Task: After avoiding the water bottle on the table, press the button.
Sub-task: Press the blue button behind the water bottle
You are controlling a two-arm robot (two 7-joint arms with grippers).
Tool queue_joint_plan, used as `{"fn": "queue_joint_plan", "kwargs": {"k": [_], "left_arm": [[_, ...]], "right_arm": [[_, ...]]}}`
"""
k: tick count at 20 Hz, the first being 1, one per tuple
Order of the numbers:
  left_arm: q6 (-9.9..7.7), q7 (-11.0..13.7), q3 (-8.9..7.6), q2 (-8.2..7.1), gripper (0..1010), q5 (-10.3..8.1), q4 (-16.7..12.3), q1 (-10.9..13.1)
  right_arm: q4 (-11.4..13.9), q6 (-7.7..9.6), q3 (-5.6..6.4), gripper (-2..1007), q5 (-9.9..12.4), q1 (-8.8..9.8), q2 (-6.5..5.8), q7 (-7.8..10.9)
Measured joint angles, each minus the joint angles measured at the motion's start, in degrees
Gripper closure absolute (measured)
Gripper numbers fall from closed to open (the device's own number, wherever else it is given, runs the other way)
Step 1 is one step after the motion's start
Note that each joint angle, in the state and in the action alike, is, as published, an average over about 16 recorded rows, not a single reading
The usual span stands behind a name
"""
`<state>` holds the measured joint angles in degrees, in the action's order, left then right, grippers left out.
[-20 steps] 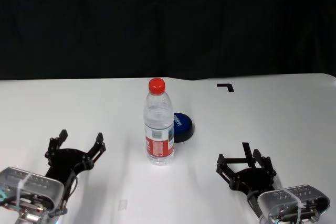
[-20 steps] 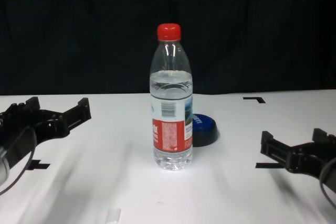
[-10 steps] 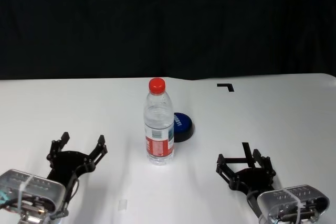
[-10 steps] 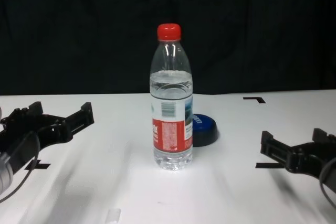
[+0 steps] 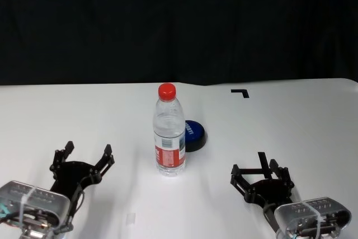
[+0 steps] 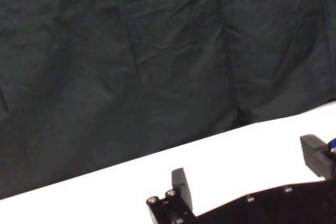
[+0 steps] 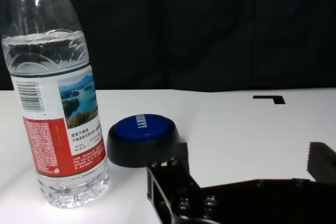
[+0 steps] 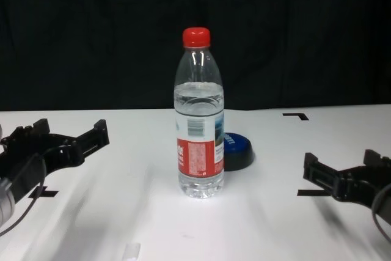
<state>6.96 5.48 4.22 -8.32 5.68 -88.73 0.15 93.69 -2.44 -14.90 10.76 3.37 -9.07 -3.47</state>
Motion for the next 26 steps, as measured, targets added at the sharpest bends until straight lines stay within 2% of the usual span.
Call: {"fn": "queue_joint_plan", "kwargs": {"k": [13, 19, 26], "left_arm": [[0.07, 0.1, -0.01, -0.03, 1, -0.08, 0.0, 0.0], [0.09, 0.1, -0.01, -0.03, 0, -0.1, 0.0, 0.0], [0.09, 0.1, -0.01, -0.03, 1, -0.11, 0.0, 0.0]], "right_arm": [[-0.2, 0.07, 0.77, 2, -0.9, -0.5, 1.0, 0.81], [-0.6, 0.43, 1.92, 2, -1.8, -1.68, 1.73, 2.09], [-1.6, 1.07, 3.52, 2, -2.6, -4.05, 2.17, 4.17]]}}
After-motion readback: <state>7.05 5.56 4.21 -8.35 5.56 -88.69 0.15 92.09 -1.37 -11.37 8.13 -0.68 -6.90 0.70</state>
